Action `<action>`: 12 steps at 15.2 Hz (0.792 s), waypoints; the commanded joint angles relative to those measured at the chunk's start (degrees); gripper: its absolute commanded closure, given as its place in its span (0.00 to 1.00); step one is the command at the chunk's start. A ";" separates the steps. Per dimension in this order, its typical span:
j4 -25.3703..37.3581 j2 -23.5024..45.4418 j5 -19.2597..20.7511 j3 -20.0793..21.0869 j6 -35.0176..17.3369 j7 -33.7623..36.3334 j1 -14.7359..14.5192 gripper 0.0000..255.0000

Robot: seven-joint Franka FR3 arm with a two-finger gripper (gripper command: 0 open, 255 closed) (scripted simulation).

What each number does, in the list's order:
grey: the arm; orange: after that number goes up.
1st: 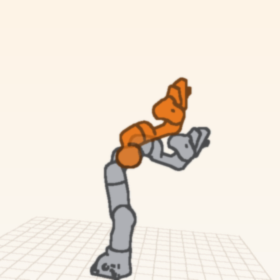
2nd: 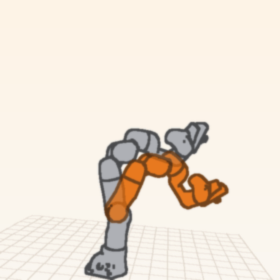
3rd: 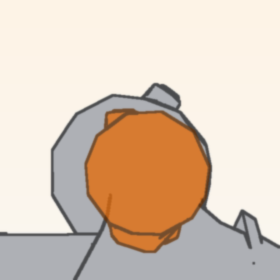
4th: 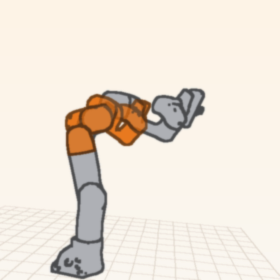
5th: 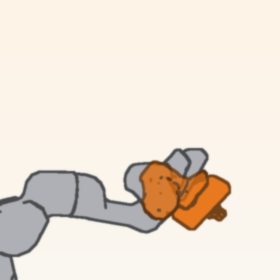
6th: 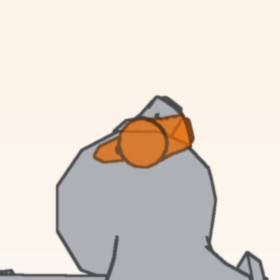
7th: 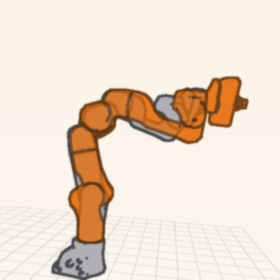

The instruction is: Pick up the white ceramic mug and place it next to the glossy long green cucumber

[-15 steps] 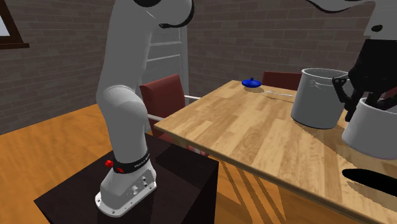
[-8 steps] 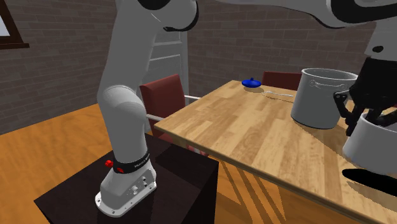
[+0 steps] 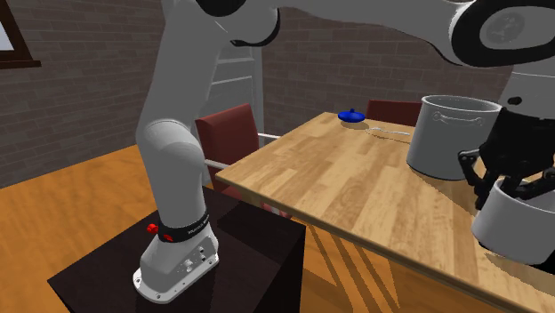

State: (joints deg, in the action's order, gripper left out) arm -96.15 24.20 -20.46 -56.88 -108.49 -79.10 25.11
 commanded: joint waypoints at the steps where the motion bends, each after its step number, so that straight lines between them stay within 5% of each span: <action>1: -1.04 0.56 -0.57 0.38 -1.42 -0.27 0.09 1.00; 12: -5.67 3.83 -3.96 2.72 -8.15 -2.35 1.32 1.00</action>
State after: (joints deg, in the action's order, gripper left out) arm -101.53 27.55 -23.94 -54.50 -115.96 -81.12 26.11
